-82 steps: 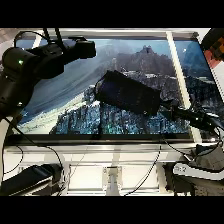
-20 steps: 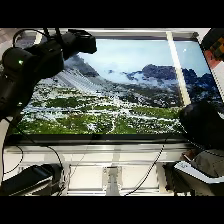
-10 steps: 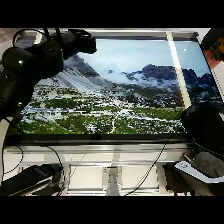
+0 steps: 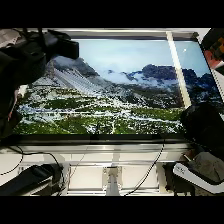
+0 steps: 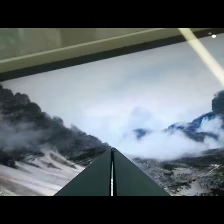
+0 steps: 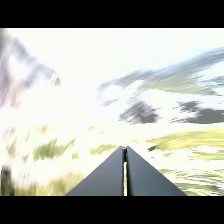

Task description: Fold the clothes and pants, and hang the long-sleeved shirts on hangers.

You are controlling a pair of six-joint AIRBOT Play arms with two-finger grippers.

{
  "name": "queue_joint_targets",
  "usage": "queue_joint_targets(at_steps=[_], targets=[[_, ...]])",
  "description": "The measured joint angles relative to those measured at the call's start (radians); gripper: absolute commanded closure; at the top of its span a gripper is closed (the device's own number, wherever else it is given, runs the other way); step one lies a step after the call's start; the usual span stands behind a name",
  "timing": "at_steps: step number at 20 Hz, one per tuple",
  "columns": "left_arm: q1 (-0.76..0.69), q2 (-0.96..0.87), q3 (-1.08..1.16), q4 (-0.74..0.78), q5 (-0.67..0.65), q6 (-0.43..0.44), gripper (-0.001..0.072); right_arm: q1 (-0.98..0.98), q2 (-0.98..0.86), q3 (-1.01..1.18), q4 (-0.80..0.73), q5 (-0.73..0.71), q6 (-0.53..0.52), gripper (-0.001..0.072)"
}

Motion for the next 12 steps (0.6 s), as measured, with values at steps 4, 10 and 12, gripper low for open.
queue_joint_targets(at_steps=[4,10,12], targets=[[0.000,0.037,0.000,0.022,0.088,0.000,0.0698,0.218,-0.037,0.005,-0.010,-0.042,-0.018,0.0676],[0.000,0.054,0.000,0.030,0.132,0.000,0.0698,0.342,-0.058,0.007,-0.037,-0.143,-0.029,0.0676],[0.000,0.055,0.000,0.032,0.137,0.000,0.0698,0.353,-0.059,0.007,-0.039,-0.156,-0.029,0.0676]])
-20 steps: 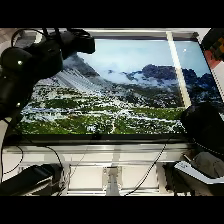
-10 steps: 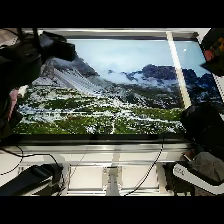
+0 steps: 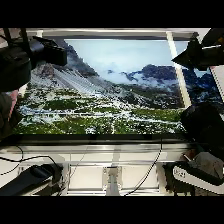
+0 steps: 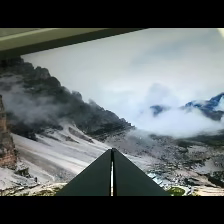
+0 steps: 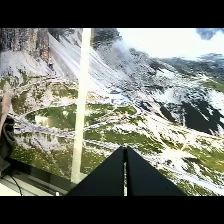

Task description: Fold the clothes and pants, and hang the long-sleeved shirts on hangers.

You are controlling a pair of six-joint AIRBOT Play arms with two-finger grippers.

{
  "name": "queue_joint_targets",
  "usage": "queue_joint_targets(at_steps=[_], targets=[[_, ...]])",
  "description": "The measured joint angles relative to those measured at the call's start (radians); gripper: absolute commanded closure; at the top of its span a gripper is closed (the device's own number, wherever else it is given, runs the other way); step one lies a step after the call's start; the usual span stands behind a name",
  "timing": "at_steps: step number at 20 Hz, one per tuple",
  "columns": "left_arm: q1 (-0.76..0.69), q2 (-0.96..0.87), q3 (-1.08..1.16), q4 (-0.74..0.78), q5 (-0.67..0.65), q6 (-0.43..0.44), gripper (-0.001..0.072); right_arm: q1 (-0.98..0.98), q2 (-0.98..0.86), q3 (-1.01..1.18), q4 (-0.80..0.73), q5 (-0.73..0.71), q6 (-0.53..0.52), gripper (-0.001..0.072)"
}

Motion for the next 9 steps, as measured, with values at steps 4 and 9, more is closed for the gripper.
queue_joint_targets(at_steps=[4,9], targets=[[0.000,0.001,0.000,0.001,0.004,0.000,0.0698,0.008,-0.002,0.000,-0.002,-0.013,-0.001,0.0675],[0.000,0.001,0.000,0.001,0.005,0.000,0.0698,0.010,-0.002,0.000,-0.003,-0.016,-0.001,0.0676]])
